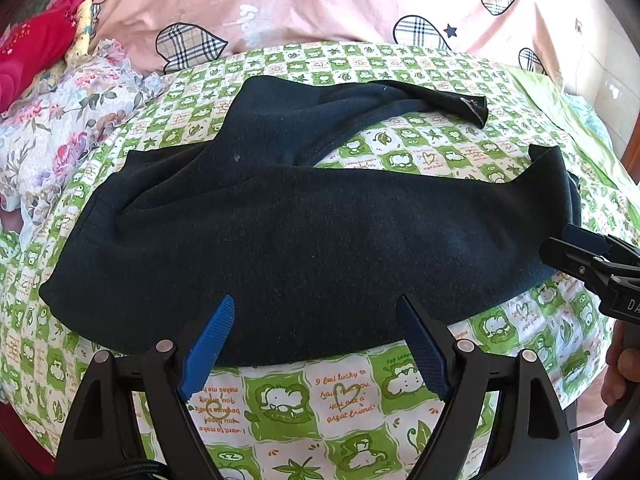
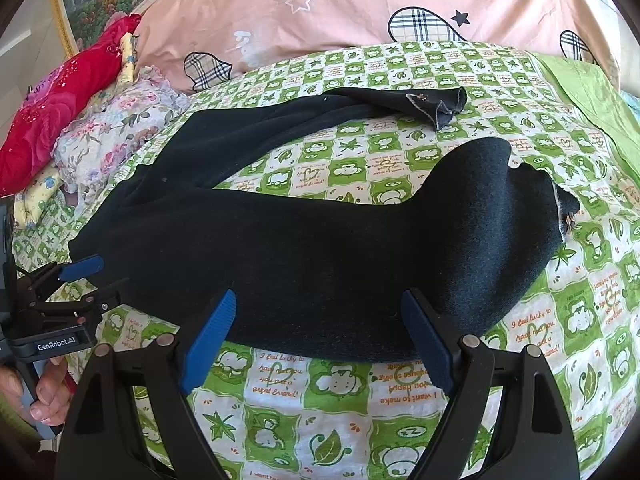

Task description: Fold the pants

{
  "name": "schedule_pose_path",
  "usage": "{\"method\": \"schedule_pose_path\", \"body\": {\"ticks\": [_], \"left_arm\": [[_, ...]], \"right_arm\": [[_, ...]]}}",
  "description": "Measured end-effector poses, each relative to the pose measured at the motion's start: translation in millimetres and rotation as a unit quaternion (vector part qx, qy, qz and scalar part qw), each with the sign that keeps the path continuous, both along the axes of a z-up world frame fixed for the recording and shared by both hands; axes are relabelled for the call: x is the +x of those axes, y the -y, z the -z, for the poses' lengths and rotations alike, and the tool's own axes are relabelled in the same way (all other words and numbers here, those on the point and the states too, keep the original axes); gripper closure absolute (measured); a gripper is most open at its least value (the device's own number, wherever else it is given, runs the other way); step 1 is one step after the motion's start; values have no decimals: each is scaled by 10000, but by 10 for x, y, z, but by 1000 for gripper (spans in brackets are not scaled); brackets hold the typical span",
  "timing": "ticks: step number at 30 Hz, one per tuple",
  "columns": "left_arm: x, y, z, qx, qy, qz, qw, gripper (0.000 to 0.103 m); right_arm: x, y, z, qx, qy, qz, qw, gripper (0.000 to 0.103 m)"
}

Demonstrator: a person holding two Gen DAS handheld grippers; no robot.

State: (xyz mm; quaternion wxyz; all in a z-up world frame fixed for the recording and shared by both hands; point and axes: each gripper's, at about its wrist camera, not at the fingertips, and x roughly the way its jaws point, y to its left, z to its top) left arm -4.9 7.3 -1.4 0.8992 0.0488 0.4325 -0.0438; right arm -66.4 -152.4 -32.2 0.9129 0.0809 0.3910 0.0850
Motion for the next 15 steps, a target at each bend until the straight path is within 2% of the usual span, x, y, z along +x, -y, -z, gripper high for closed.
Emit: {"method": "schedule_pose_path", "body": {"ticks": [15], "left_arm": [[31,25,-11,-28,-13,50,10000,19]], "right_arm": [[-1,12,6,-23,-14,-22,10000,18]]}}
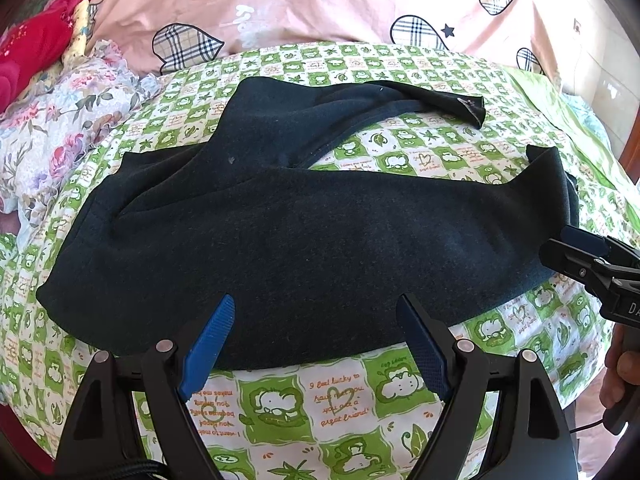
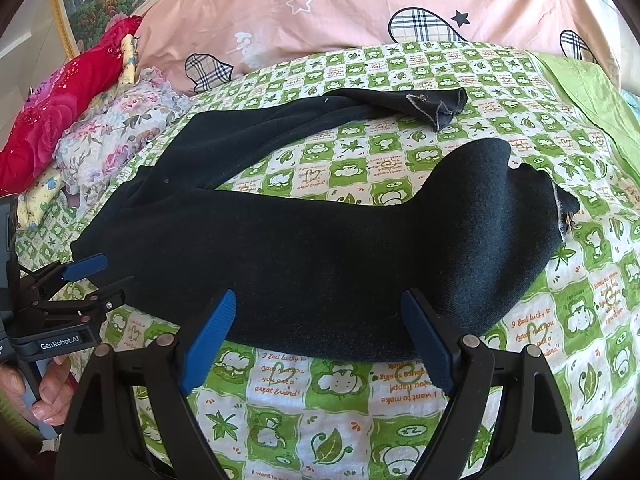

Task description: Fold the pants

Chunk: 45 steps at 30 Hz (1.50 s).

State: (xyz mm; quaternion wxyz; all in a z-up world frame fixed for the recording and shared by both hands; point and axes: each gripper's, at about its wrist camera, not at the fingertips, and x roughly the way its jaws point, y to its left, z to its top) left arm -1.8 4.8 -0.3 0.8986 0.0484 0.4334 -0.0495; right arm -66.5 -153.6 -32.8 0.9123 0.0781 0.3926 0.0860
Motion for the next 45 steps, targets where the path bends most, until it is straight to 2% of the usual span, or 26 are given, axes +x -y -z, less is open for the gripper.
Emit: {"method": "schedule_pose_path", "body": {"ticks": [6,11,14,19,24,28,30,33,36,38,40,45], "left_arm": [[14,29,-9,-13,-10,60,10000,19],[52,92,-41,5,7,192,9998,19],[97,165,-64,17,9,343,9994,19],[239,400,-163,-70,4,798,9968,19],[413,773,-298,-271,-71,1398,9898,19],[583,1136,-361,-409,-202,1841,9818,19],[696,1343,-371,-436,-293,2054,9773,19],[842,1626,-380,-461,-395,2333,9705,19],[989,1884,-352,-408,-470,2544,9651,19],[1100,2038,-308,-381,-558,2673,9612,19],[1232,2164,-259,-393,-710,2766,9575,19],[1519,2428,-73,-584,-1212,3027,9435,19]], "right_arm": [[-33,5,-53,51,110,20,9999,18],[-63,103,-90,148,-111,142,9997,18],[-94,208,-121,178,-94,278,9994,18],[-143,487,-164,156,39,634,9979,18],[-175,897,-164,464,296,1017,9933,18],[-98,1220,-151,594,103,1352,9890,18],[-62,1381,-152,666,199,1424,9874,22],[35,1574,-140,677,180,1542,9856,33],[170,1729,-78,792,40,1648,9831,40],[264,1815,-25,883,-59,1689,9817,50],[351,1896,38,969,-166,1734,9799,54],[486,2000,146,1240,-263,1726,9768,73]]}}
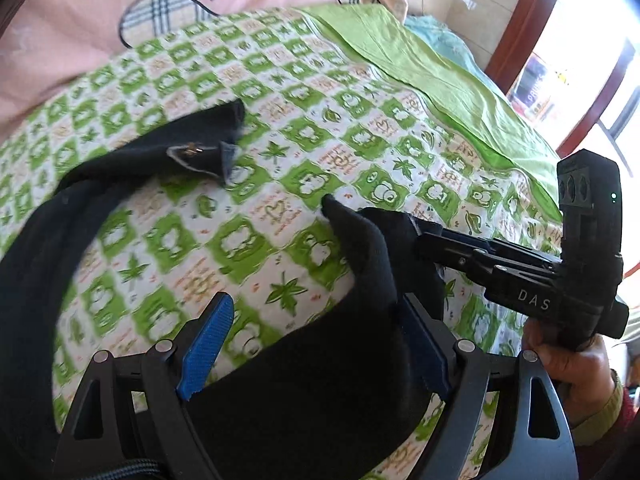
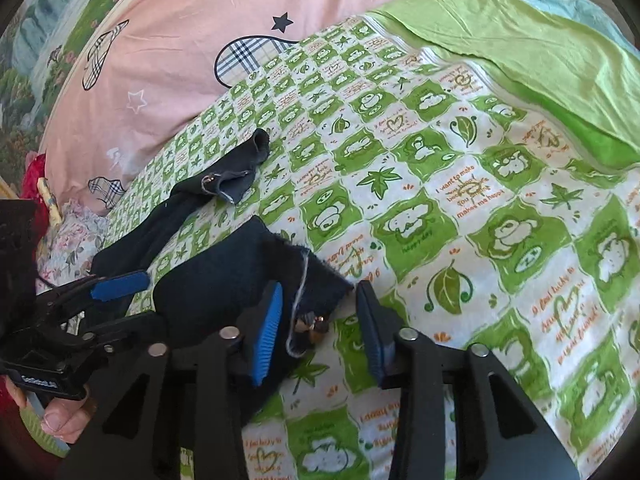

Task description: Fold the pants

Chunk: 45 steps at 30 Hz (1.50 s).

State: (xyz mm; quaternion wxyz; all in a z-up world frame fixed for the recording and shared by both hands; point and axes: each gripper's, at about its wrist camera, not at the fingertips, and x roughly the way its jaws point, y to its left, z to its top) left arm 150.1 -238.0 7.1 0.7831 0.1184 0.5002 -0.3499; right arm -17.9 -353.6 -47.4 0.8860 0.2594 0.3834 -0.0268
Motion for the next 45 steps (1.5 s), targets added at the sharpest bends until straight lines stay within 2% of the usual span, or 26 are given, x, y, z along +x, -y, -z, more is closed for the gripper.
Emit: {"method": "schedule_pose_path", "body": {"ticks": [2,3,4,6,9,12,15,17,20,22,24,26,27,28,29,31,34,39,45], "left_arm": [[65,80,93,-29,-176,121,9998,26],[76,109,132,-36,-253,182,9995,40],[79,143,175,-32,-349,253,9991,64],[53,217,225,-34,-469,408,9981,83],[-60,341,148,-70,-207,599,9980,88],[-160,490,1,-189,29,827,9964,89],[-200,666,-66,-314,65,1039,9941,89],[-227,766,-38,-301,90,1157,9928,97],[-287,953,143,-6,144,1246,9921,96],[-307,1031,263,223,244,1199,9922,90],[-307,987,243,163,248,1126,9932,86],[-286,853,137,33,293,1048,9941,84],[-276,779,75,18,388,989,9943,82],[-263,700,19,15,471,928,9946,77],[-242,610,-30,4,536,861,9948,75],[-183,404,-121,-16,590,681,9959,71],[-99,46,-230,24,678,418,9968,61],[97,-511,-306,188,810,-91,9965,45],[530,-1242,-340,503,878,-865,9911,44]], "right_arm": [[18,22,28,112,34,-20,9999,90],[14,34,40,204,69,-44,9998,92],[9,42,38,225,106,-39,9997,93],[-30,50,4,241,222,-18,9995,94],[-158,99,-108,274,437,74,9986,94],[-399,223,-277,249,672,250,9971,95],[-607,348,-373,211,829,334,9958,95],[-728,382,-387,26,754,461,9961,95],[-789,358,-301,-251,462,534,9972,95],[-775,328,-223,-433,217,570,9972,95],[-732,309,-188,-564,-30,653,9963,93],[-752,302,-245,-728,-44,749,9945,86],[-738,288,-312,-972,-79,838,9917,82],[-734,287,-358,-1102,-60,873,9901,73],[-727,284,-422,-1127,51,847,9900,72],[-667,269,-564,-992,307,689,9922,72],[-518,136,-690,-1020,420,442,9929,72],[-146,-248,-759,-1024,537,-275,9929,72],[365,-713,-717,-1351,424,-1042,9844,71]]}}
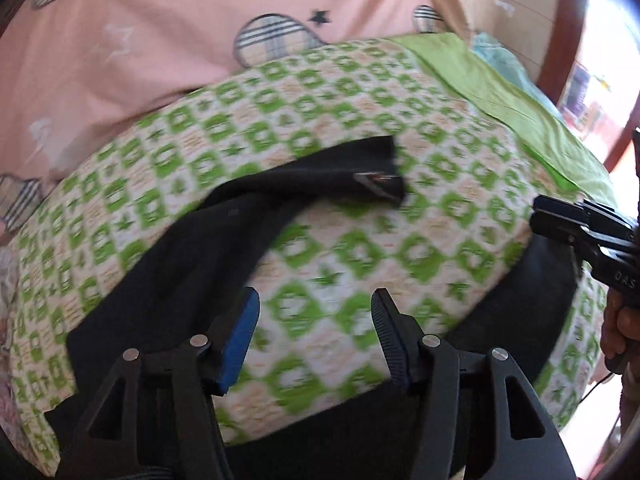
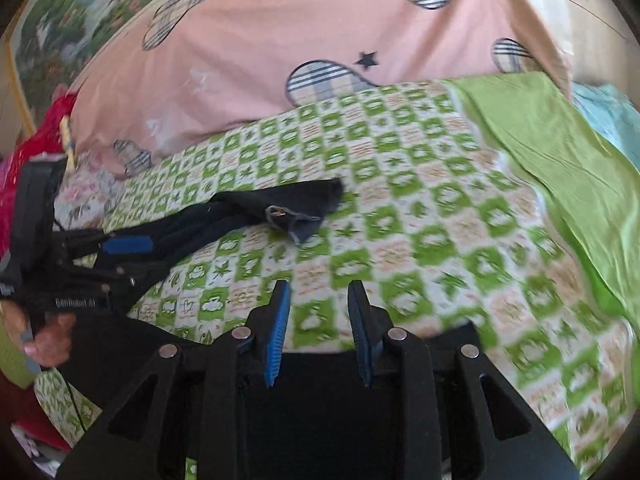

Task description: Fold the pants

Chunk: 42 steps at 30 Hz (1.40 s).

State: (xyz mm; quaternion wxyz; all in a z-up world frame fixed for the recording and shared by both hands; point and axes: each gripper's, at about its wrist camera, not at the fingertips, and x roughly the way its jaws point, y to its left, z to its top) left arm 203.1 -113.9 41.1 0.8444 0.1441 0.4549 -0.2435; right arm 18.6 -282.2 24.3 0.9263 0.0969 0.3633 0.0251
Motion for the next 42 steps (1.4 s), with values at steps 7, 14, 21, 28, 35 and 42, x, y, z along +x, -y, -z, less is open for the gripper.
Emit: {"method": "schedule_pose_path", "body": {"ticks": [7,14,21,28,35,42], "left_arm": [[538,-619,-26,323,12,-505,9982,36],[1088,-971,169,318,-590,-643,9957,31],[1404,-1090,482,427,-1151,-577,9908,31],[1475,-1086,728,528,-1371,-545,9876,33],[1496,-1127,597,602,-1075,-608,9905,34],[1394,-955,725,622,-1258,-196,9899,89]], "right_arm": [[599,-360,19,-552,-105,-623,9965,59],[1134,-676,223,-1474,-389,-1215,9808,52],[1451,-835,414,-2124,-508,-1499,9643,52],[1593,-709,383,-2351,-493,-1335,9615,87],[1534,-486,233,-1984,-350,-1152,9727,95],[1483,-210,177,-1540,-282,-873,9838,96]]}}
